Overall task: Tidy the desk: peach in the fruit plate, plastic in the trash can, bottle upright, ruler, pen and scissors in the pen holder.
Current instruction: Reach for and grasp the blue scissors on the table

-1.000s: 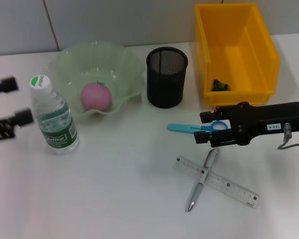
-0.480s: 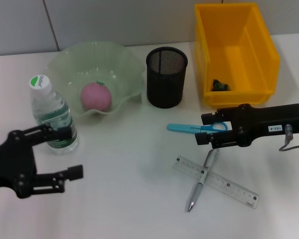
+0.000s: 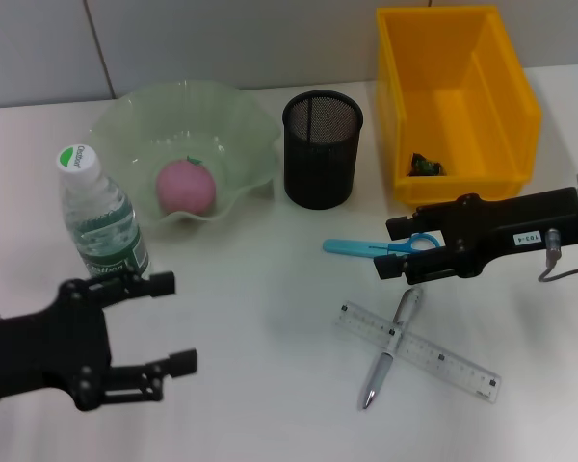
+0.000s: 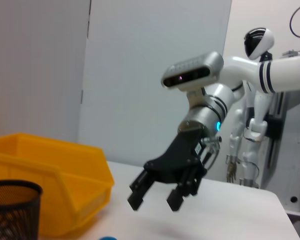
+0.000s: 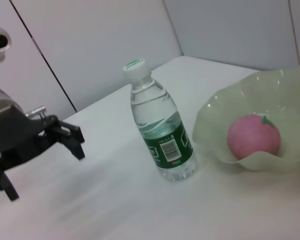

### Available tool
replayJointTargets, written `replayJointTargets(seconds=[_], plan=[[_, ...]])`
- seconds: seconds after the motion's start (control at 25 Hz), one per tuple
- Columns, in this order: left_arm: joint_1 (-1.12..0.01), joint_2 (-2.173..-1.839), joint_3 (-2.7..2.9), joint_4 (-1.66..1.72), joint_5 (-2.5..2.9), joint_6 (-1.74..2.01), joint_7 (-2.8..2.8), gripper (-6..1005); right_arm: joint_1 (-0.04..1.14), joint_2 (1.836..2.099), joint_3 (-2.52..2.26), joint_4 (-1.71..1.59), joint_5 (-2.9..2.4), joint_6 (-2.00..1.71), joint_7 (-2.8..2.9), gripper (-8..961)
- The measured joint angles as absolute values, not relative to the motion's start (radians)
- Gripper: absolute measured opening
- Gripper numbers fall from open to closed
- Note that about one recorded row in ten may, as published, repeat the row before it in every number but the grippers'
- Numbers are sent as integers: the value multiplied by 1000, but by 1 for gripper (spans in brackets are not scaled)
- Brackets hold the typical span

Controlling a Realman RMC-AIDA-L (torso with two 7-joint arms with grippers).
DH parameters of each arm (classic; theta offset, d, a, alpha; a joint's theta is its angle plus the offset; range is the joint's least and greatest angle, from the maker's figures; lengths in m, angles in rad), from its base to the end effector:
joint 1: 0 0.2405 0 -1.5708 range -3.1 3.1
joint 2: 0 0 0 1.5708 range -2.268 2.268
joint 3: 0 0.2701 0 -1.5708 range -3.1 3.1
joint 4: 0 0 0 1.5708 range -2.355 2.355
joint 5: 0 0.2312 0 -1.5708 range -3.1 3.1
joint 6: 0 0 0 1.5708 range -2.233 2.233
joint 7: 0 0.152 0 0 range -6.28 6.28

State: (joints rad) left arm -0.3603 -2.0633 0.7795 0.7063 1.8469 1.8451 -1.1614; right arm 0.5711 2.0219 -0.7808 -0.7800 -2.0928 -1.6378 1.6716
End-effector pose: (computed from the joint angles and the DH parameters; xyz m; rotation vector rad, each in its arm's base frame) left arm -0.2904 0.2863 0.0033 -2.8237 -0.3157 -0.9420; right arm 0.2671 0.3677 0.0128 -2.8562 0.7904 0.4990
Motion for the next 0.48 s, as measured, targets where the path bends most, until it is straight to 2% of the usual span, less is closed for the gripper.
replayJointTargets(seconds=[0.48], plan=[[-364,-2069,922,673,1840,1738,-1128,869,637,2012,-783,-858,-2205,-1678,1772,741]])
